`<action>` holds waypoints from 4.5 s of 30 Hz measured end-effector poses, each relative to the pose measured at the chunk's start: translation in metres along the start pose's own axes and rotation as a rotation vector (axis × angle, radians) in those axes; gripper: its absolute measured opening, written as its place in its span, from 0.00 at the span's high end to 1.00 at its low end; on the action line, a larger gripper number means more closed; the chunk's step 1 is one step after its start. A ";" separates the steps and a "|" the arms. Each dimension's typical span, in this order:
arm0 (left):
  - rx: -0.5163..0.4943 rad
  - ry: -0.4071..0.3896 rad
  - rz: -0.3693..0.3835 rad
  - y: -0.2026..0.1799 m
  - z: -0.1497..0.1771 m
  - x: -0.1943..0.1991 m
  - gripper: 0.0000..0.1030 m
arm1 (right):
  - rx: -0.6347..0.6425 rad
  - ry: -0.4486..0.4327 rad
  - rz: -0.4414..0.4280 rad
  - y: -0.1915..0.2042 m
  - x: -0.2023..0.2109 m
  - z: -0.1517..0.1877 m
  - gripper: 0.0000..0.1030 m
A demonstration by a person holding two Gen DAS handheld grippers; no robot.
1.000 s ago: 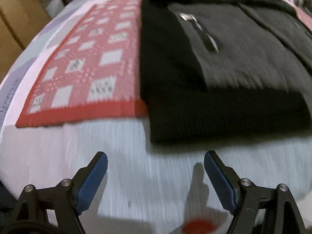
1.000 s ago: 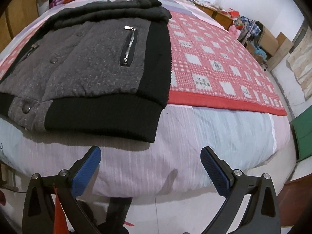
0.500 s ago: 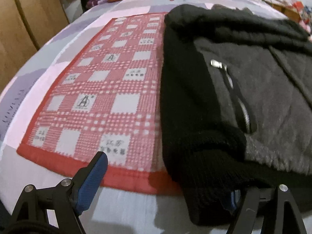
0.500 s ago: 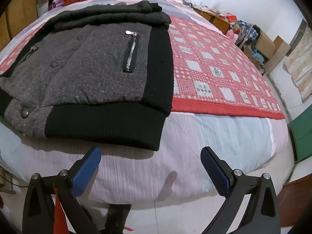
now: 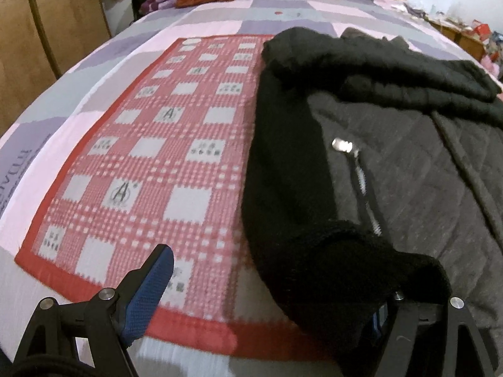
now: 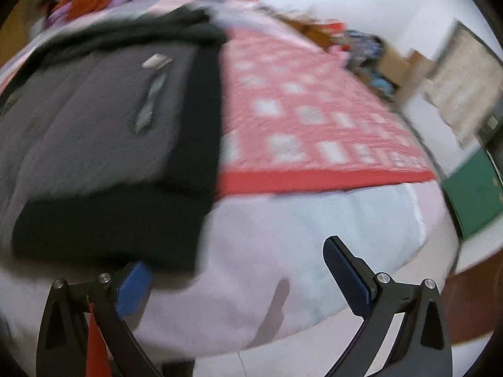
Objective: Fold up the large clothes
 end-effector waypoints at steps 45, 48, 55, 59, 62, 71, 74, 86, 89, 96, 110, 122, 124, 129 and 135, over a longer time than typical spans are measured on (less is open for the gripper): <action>-0.111 -0.004 0.176 0.008 0.040 0.051 0.86 | -0.041 -0.032 -0.254 -0.021 0.029 -0.036 0.97; -0.131 0.020 0.189 0.003 0.049 0.054 0.86 | -0.039 -0.003 -0.250 -0.035 0.037 -0.026 0.97; -0.062 0.090 0.181 -0.004 0.054 0.025 0.86 | 0.064 0.004 -0.233 -0.012 0.015 -0.023 0.93; -0.074 0.103 0.169 -0.007 0.059 0.024 0.86 | -0.015 0.084 -0.202 -0.007 -0.019 -0.011 0.91; -0.081 0.110 0.164 -0.008 0.061 0.022 0.86 | -0.055 0.092 -0.202 -0.008 -0.023 0.003 0.91; -0.048 0.142 0.146 -0.012 0.069 0.011 0.85 | -0.122 -0.041 -0.084 -0.015 -0.027 -0.011 0.29; -0.022 0.157 0.142 -0.012 0.072 0.007 0.85 | -0.095 -0.040 -0.085 -0.010 -0.038 -0.014 0.30; 0.017 0.085 0.224 0.007 0.058 0.038 0.86 | -0.062 -0.083 -0.201 -0.016 0.014 -0.036 0.87; 0.005 0.062 0.237 0.014 0.052 0.049 0.87 | -0.030 -0.097 -0.214 -0.017 0.027 -0.042 0.87; -0.015 0.070 0.250 0.028 0.056 0.067 0.87 | -0.002 -0.084 -0.249 -0.017 0.059 -0.038 0.87; -0.047 0.152 0.277 0.049 0.014 0.080 0.86 | 0.074 -0.002 -0.264 -0.012 0.117 -0.071 0.87; 0.001 0.160 0.270 0.004 -0.202 -0.038 0.86 | 0.049 -0.130 -0.359 0.005 0.025 -0.284 0.87; 0.010 0.197 0.244 -0.011 -0.224 -0.068 0.86 | 0.008 -0.093 -0.378 0.008 -0.016 -0.322 0.87; 0.015 0.362 0.185 -0.050 -0.253 -0.153 0.83 | -0.037 0.071 -0.369 0.021 -0.126 -0.377 0.87; -0.024 0.398 0.113 -0.077 -0.247 -0.196 0.71 | -0.011 0.198 -0.351 0.035 -0.204 -0.383 0.87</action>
Point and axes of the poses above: each gripper's, at about its wrist camera, not at the fingertips, and x roughly against the way its jaws point, y to its left, z to its underside, the point moved 1 cm from there along -x, roughly the way its jaws point, and after that the axes turned 11 degrees about -z, right-handed, at the moved point
